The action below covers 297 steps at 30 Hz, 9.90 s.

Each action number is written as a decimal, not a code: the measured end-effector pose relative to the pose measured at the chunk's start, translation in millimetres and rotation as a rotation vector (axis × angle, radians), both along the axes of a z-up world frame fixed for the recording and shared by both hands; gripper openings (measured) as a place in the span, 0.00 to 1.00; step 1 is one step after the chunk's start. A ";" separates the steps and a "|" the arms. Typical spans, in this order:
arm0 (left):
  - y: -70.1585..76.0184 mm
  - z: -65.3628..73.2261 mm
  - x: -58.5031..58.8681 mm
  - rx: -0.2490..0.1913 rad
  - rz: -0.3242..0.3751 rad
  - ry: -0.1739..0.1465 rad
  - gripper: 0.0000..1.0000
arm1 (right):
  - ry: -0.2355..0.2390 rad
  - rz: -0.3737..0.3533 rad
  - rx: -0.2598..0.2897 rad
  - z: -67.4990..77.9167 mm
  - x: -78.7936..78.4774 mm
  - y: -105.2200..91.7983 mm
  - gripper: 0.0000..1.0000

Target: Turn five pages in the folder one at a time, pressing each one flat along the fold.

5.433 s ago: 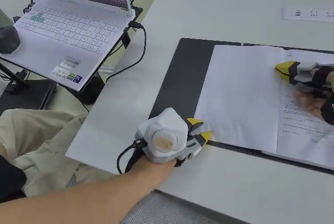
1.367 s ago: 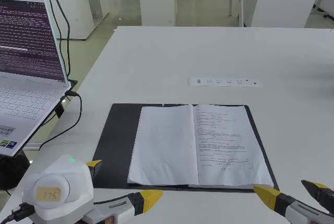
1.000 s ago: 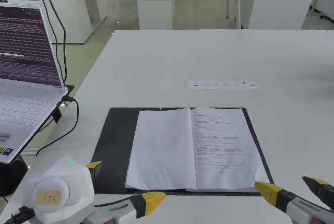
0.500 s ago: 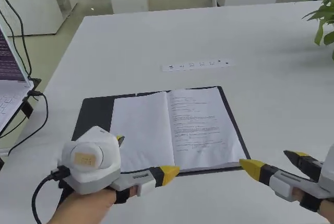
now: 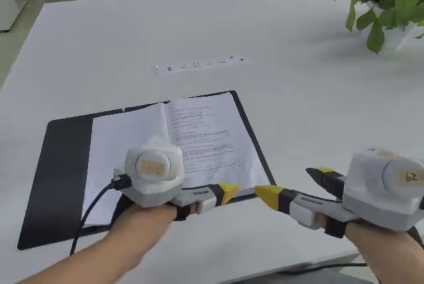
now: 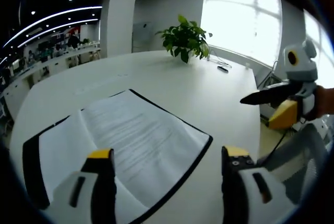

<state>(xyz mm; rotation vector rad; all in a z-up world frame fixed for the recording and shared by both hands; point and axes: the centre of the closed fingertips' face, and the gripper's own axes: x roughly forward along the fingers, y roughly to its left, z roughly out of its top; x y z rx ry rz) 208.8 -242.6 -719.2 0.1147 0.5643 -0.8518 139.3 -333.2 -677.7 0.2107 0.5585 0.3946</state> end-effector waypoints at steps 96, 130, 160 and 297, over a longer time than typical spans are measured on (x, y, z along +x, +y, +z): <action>-34.6 -58.9 27.0 -0.102 0.066 -0.017 0.09 | 0.075 -0.009 0.065 -31.2 27.0 7.0 0.67; -29.7 -58.2 28.7 -0.386 0.213 0.283 0.02 | 0.011 0.083 0.082 -43.5 100.6 24.3 0.39; -29.7 -55.9 28.2 -0.384 0.212 0.277 0.04 | 0.105 0.043 0.106 -65.3 113.7 13.0 0.03; 222.5 -59.3 -5.9 0.010 0.279 0.022 0.11 | 0.408 0.072 0.658 -78.8 125.7 212.6 0.05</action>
